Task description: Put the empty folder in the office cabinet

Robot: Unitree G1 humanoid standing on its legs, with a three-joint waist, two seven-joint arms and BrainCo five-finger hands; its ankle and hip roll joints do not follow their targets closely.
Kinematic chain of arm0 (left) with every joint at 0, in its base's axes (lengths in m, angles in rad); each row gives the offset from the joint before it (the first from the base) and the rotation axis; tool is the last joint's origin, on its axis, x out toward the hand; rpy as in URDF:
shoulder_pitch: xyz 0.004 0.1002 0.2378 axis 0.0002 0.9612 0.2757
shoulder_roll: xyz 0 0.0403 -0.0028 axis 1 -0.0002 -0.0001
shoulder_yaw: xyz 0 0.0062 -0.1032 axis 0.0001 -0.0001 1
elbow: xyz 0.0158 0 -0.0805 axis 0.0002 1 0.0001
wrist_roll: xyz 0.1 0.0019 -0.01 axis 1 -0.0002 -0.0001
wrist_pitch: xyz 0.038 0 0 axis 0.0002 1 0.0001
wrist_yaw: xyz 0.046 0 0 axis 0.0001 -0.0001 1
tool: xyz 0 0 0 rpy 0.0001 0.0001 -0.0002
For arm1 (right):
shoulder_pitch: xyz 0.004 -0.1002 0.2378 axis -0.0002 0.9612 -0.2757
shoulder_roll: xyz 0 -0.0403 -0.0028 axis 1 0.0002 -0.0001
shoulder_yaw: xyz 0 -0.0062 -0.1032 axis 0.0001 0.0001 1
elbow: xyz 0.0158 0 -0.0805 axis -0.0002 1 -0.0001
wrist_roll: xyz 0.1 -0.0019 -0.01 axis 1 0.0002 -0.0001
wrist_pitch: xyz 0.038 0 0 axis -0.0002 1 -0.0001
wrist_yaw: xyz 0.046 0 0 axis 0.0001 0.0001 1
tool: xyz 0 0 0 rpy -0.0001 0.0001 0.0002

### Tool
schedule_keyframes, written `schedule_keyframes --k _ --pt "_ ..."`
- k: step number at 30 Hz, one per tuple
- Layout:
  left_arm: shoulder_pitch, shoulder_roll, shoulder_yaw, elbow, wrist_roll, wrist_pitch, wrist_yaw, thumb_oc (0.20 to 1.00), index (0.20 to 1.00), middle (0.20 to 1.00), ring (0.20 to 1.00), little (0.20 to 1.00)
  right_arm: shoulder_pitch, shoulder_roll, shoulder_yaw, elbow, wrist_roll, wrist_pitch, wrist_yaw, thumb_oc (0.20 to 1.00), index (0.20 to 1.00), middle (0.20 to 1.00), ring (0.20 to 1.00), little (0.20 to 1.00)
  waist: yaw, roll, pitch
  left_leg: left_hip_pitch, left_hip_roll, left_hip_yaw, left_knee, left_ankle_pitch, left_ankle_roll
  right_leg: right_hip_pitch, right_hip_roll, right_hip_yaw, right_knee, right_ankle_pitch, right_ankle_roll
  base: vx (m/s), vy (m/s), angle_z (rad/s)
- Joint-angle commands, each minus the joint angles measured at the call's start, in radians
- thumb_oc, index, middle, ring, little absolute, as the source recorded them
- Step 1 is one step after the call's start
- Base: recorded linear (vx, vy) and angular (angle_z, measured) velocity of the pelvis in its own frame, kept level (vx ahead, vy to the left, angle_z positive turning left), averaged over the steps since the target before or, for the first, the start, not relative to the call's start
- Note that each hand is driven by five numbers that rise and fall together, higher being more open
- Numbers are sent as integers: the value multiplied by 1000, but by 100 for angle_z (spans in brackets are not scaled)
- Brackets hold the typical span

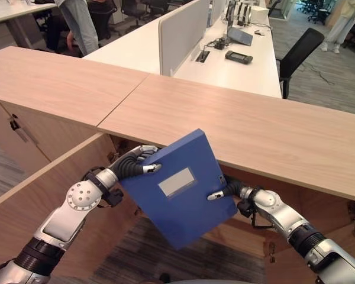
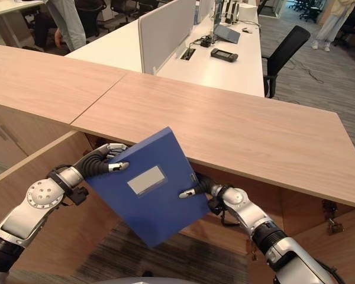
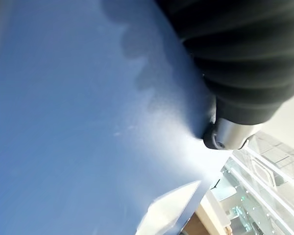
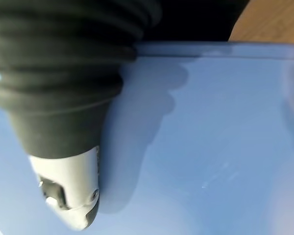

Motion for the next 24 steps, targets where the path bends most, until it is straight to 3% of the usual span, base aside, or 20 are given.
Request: schedule_keyframes --k 1,7,8,9,11,12,13,14,15,17,18,19,20,21,22,23,24 --pt "-224 -269 -68 -62 -227 -133 44 200 200 200 200 200 -26 289 99 -35 227 -47 70 200 200 200 200 200 -9 -26 -43 16 -25 -43 2 -94 0 -35 -17 -84 6 57 79 0 0 0" --pt "-179 -305 -61 -41 -276 -115 71 200 200 200 200 200 107 375 54 -4 435 -33 29 200 200 200 200 200 -19 -23 -39 16 -27 -40 2 -94 0 -35 -16 -86 6 57 78 0 0 0" --pt "-125 -314 -62 -20 -328 -106 71 200 200 200 200 200 171 379 -12 -46 616 -43 37 200 200 200 200 200 -24 -18 -38 16 -28 -42 2 -94 0 -36 -16 -90 6 59 80 0 0 0" --pt "-121 -311 -64 -22 -349 -97 84 200 200 200 200 200 187 419 -28 -44 675 -13 17 200 200 200 200 200 -25 -16 -39 16 -29 -42 2 -94 0 -36 -16 -91 6 60 80 0 0 0" --pt "-121 -310 -80 -12 -375 -83 89 200 200 200 200 200 185 442 -37 -37 762 -12 -4 200 200 200 200 200 -25 -16 -38 16 -29 -43 2 -94 -1 -37 -16 -91 6 60 80 0 0 0" --pt "-123 -309 -92 -4 -390 -72 89 322 322 322 322 322 187 452 -54 -29 812 -27 -19 200 200 200 200 200 -25 -17 -38 17 -30 -45 2 -94 -1 -37 -15 -90 6 60 80 0 0 0" --pt "-127 -316 -112 14 -408 -58 91 373 373 373 373 373 210 521 -28 81 833 -16 -25 200 200 200 200 200 -22 -14 -36 17 -30 -45 2 -93 -1 -36 -15 -89 6 62 81 0 0 0" --pt "-106 -318 -135 45 -400 -60 91 922 922 922 922 922 139 487 -94 86 863 -96 -73 200 200 200 200 200 -21 -9 -33 17 -31 -47 2 -92 0 -37 -15 -90 6 62 82 0 0 0" --pt "-107 -318 -136 46 -400 -61 91 1000 1000 1000 1000 1000 139 487 -95 87 862 -96 -73 200 200 200 200 200 -20 -9 -33 17 -31 -47 2 -92 0 -37 -15 -90 6 62 81 8 30 1" --pt "-84 -265 -107 28 -367 -44 112 1000 1000 1000 1000 1000 131 538 -195 91 911 -105 -129 200 200 200 200 200 -16 -2 -33 19 -32 -48 2 -95 1 -37 -15 -92 6 60 83 0 0 0" --pt "-72 -250 -110 30 -364 -32 109 1000 1000 1000 1000 1000 199 597 -191 195 939 -80 -107 200 200 200 200 200 -15 -1 -32 20 -32 -46 2 -96 0 -36 -15 -92 6 60 84 13 19 12" --pt "-39 -251 -116 69 -327 -33 98 1000 1000 1000 1000 1000 205 538 -222 195 950 -122 -134 200 200 200 200 200 -22 0 -29 19 -32 -44 2 -95 0 -39 -15 -92 6 61 85 5 15 18" --pt "-37 -252 -117 70 -326 -33 97 1000 1000 1000 1000 1000 208 538 -222 195 949 -121 -133 200 200 200 200 200 -21 1 -31 19 -32 -44 2 -95 0 -38 -15 -92 6 60 85 2 22 11" --pt "-28 -234 -108 78 -320 -23 100 1000 1000 1000 1000 1000 257 578 -236 250 933 -52 -123 200 200 200 200 200 -25 4 -29 20 -32 -41 2 -95 -1 -38 -15 -92 6 62 86 0 0 0" --pt "10 -247 -118 114 -321 -8 98 1000 1000 1000 1000 1000 254 561 -233 234 952 -100 -147 200 200 200 200 200 -27 5 -26 20 -32 -39 2 -95 0 -40 -15 -89 6 63 87 -1 32 -16" --pt "34 -231 -90 117 -318 1 106 1000 1000 1000 1000 1000 274 562 -268 203 952 -87 -166 200 200 200 200 200 -29 8 -25 20 -31 -38 2 -96 1 -40 -15 -89 6 62 88 -12 31 -16" --pt "65 -222 -82 134 -341 16 101 1000 1000 1000 1000 1000 317 592 -290 306 956 -41 -163 200 200 200 200 200 -34 10 -24 20 -33 -34 2 -96 -1 -40 -14 -88 6 63 88 -11 20 -14"
